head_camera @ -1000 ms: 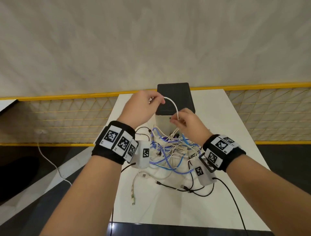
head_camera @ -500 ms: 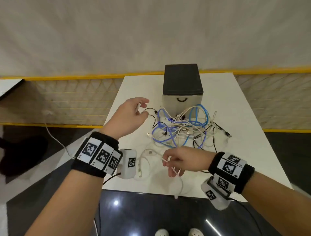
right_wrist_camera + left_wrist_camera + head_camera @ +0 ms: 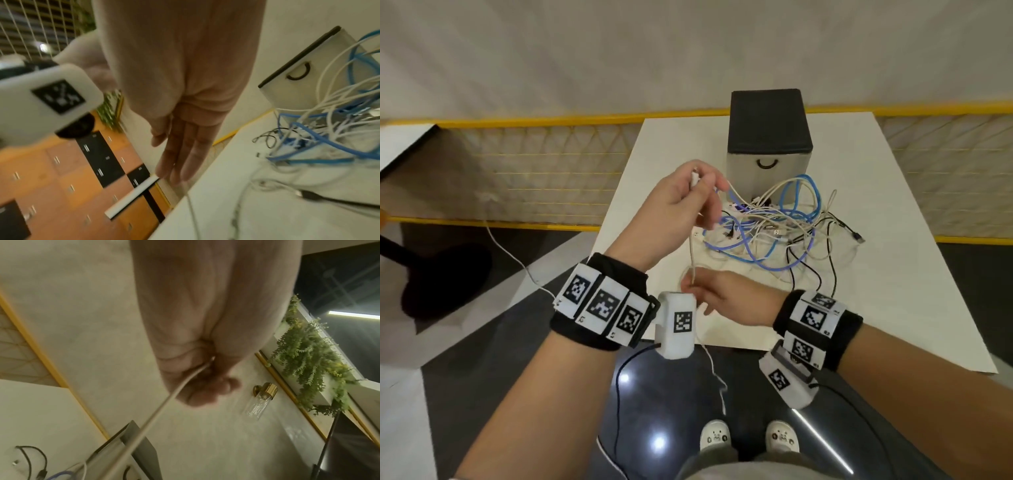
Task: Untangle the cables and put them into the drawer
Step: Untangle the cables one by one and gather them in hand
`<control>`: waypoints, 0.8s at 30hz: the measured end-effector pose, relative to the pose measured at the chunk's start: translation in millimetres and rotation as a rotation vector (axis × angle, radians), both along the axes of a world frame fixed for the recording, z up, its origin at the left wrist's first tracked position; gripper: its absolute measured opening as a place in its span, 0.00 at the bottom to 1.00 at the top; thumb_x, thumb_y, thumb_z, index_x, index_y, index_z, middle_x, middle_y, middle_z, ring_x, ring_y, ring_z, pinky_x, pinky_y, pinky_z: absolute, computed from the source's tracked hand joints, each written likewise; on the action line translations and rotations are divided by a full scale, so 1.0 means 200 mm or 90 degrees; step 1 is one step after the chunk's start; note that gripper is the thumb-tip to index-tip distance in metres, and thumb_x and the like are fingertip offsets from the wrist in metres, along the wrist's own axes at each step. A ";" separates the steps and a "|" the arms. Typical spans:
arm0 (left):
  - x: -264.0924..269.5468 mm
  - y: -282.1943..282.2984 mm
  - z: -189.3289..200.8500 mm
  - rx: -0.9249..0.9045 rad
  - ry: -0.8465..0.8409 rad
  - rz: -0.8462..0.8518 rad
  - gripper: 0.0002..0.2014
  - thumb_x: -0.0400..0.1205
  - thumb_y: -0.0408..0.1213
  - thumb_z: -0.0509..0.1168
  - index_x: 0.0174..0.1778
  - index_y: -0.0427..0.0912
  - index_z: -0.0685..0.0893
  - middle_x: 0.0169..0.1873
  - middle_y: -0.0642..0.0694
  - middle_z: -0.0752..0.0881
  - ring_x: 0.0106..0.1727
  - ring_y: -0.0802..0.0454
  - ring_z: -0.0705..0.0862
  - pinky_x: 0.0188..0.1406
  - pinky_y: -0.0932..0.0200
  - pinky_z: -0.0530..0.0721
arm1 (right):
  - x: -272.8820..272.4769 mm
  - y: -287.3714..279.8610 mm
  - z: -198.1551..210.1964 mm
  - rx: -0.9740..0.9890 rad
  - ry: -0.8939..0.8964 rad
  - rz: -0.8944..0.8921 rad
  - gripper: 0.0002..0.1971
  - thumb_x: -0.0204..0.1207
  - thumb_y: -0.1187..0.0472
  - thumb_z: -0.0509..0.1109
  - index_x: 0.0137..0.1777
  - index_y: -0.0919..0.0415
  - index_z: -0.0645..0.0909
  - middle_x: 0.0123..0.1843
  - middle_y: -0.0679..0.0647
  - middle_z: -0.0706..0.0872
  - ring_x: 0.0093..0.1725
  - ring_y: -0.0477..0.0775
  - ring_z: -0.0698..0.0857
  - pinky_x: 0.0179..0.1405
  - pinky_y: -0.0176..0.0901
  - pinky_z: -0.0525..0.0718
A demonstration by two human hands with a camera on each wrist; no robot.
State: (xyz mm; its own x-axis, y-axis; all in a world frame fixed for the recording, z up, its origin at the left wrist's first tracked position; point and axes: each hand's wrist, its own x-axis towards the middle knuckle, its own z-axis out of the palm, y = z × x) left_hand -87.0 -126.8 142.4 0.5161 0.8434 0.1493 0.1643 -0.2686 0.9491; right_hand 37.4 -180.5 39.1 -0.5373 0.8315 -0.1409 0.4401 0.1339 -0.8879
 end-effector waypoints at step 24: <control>-0.32 0.07 -0.37 -0.161 0.067 0.327 0.10 0.87 0.44 0.64 0.41 0.45 0.82 0.28 0.52 0.73 0.29 0.56 0.68 0.30 0.64 0.70 | -0.28 0.44 -0.64 0.172 -0.428 0.131 0.11 0.74 0.75 0.63 0.53 0.67 0.81 0.61 0.63 0.77 0.51 0.60 0.80 0.52 0.51 0.77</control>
State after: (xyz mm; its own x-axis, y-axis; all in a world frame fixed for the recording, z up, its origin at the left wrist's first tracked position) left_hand -151.9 -112.3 68.5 0.0329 0.9923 -0.1194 0.3100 0.1035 0.9451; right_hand -18.8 -92.4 -89.5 -0.5557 0.7756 -0.2994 0.8185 0.4472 -0.3607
